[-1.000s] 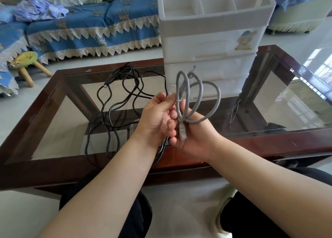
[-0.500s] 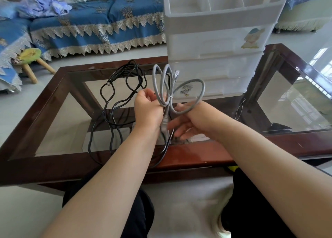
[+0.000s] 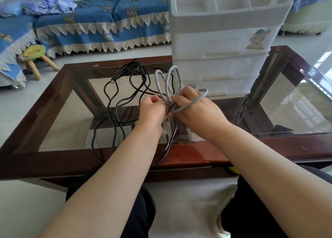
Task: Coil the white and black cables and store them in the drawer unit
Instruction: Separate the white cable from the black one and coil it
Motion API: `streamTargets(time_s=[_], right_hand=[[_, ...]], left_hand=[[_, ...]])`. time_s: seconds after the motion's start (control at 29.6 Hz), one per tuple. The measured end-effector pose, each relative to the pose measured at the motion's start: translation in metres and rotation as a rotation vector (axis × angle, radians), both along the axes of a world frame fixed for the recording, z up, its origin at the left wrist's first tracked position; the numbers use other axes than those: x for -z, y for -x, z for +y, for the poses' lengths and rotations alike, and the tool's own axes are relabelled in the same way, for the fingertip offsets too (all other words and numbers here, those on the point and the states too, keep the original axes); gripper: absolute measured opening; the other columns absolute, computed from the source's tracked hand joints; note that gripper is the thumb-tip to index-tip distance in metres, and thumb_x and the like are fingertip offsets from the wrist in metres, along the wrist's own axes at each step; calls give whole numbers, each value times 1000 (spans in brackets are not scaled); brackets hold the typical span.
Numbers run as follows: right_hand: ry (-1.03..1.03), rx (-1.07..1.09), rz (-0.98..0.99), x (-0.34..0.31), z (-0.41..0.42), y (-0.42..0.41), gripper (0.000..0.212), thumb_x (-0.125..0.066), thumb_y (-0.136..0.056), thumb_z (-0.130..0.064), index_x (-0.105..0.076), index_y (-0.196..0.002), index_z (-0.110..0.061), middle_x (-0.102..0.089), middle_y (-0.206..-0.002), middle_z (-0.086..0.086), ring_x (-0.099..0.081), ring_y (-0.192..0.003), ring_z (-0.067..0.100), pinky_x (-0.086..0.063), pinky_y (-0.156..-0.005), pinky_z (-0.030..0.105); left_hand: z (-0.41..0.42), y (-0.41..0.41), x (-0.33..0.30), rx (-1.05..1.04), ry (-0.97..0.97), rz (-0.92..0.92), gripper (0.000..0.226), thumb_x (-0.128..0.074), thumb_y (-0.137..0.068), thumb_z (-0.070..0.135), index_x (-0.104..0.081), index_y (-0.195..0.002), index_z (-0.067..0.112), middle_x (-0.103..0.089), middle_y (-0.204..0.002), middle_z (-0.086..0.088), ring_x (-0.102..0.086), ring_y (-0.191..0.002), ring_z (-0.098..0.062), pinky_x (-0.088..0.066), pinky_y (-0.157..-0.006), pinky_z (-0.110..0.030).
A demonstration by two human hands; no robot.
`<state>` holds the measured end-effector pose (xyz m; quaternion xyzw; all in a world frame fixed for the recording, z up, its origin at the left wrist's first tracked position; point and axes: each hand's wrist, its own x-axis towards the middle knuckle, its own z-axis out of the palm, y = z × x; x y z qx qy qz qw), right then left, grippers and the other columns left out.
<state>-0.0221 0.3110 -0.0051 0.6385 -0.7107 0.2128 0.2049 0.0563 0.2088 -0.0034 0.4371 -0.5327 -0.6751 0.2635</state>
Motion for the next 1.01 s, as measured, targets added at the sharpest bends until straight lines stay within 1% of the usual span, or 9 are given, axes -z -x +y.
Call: streamTargets(time_s=[0.1,0.17,0.27,0.41,0.51,0.64,0.81,0.91,1.01], right_hand=[[19,91,-363,-6,-5,0,31,-60,-89,-35,-68,-103,-9,-56,-106,5,-58,-78,17,-43,-62,26],[33,173,-581,-6,-6,3,29,-51,-95,-36,-67,-95,-12,-59,-90,-2,-54,-73,12,-38,-63,25],[94,226,-1008,-5,-9,7,38,-43,-98,-39,-60,-74,-16,-57,-60,-2,-53,-53,12,-41,-56,27],[180,166,-1600,-3,-12,10,45,-41,-98,-43,-59,-73,-11,-54,-58,3,-47,-47,14,-36,-45,26],[91,177,-1756,-4,-12,14,46,-41,-97,-49,-60,-76,-13,-52,-60,3,-46,-50,15,-37,-46,25],[-72,200,-1929,-2,-11,20,46,-46,-96,-47,-63,-83,-5,-59,-74,14,-56,-67,27,-50,-68,38],[-228,82,-2043,-3,-5,25,52,-40,-94,-55,-60,-80,-9,-57,-56,5,-55,-51,18,-50,-59,32],[-256,-117,-2031,-12,0,28,80,-21,-85,-74,-60,-91,-5,-60,-62,8,-61,-59,22,-49,-61,32],[-196,-232,-2009,-21,5,24,66,-37,-78,-74,-64,-83,-14,-51,-59,1,-54,-57,17,-49,-64,30]], left_hand=[[4,1,0,-20,-105,127,33,-54,-83,-14,-38,-78,14,-42,-64,-2,-42,-46,-8,-35,-44,-18],[7,2,2,-14,-58,146,39,-60,-83,-10,-35,-73,19,-41,-65,0,-39,-52,-9,-32,-51,-20],[13,3,3,-16,6,226,37,-65,-85,-4,-37,-75,18,-51,-70,-3,-51,-51,-6,-44,-53,-17],[15,4,3,32,112,336,36,-62,-86,-8,-37,-77,16,-54,-63,4,-55,-60,-9,-51,-69,-23],[14,2,0,112,275,304,37,-65,-85,-5,-37,-73,17,-54,-63,5,-56,-63,-12,-51,-72,-27],[15,-2,-4,273,530,223,41,-69,-83,-1,-37,-64,16,-63,-72,-3,-66,-75,-12,-54,-76,-26],[11,-5,-7,419,524,215,38,-69,-82,-4,-40,-67,15,-68,-76,-6,-64,-64,-16,-54,-61,-30],[10,-6,-7,369,630,224,32,-72,-82,4,-45,-71,17,-66,-78,-1,-62,-62,-13,-53,-72,-33],[16,-8,-7,333,766,204,26,-70,-82,36,-52,-91,20,-67,-105,5,-63,-97,-9,-47,-96,-37]])
